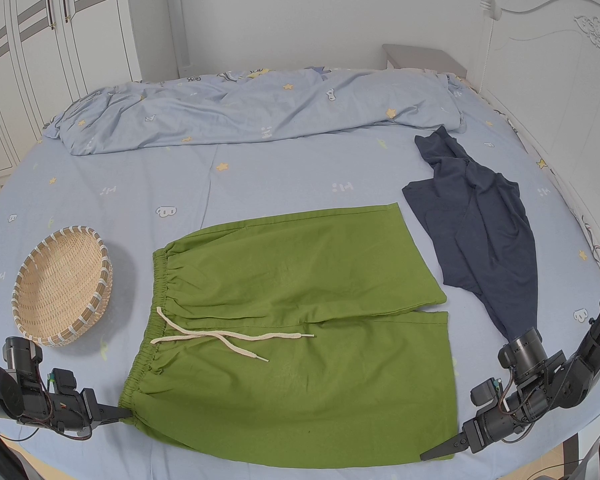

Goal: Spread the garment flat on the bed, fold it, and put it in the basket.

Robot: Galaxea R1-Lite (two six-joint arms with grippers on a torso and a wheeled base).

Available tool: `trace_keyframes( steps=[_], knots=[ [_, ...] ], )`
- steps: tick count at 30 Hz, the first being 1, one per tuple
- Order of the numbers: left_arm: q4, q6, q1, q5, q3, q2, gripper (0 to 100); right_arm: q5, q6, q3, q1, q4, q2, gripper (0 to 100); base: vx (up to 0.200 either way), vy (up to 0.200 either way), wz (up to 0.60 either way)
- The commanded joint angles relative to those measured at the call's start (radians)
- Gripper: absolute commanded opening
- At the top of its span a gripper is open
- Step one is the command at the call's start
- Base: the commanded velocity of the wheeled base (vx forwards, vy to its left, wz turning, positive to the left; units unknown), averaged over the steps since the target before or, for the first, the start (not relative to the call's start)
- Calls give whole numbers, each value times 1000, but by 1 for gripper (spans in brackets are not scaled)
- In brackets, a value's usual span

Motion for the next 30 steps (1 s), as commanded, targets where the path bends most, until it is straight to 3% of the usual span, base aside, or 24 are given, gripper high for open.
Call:
trace_keyframes(
  steps=[1, 10, 16, 25, 30],
  knots=[
    [0, 0, 2, 0, 0, 2, 0, -6, -13, 22, -33, 3, 11, 0, 0, 0, 0],
    [0, 18, 37, 0, 6, 4, 0, -6, -24, 76, -28, 12, -20, 0, 0, 0, 0],
    [6, 194, 63, 3, 63, 36, 0, -8, -105, 115, -21, 42, -26, 0, 0, 0, 0],
    [0, 187, 65, 0, 45, -16, 0, -21, -121, 65, -36, 87, -98, 0, 0, 0, 0],
    [13, 168, 36, -9, 43, -176, 0, -32, -44, -69, -48, 223, -305, 0, 0, 0, 0]
  ],
)
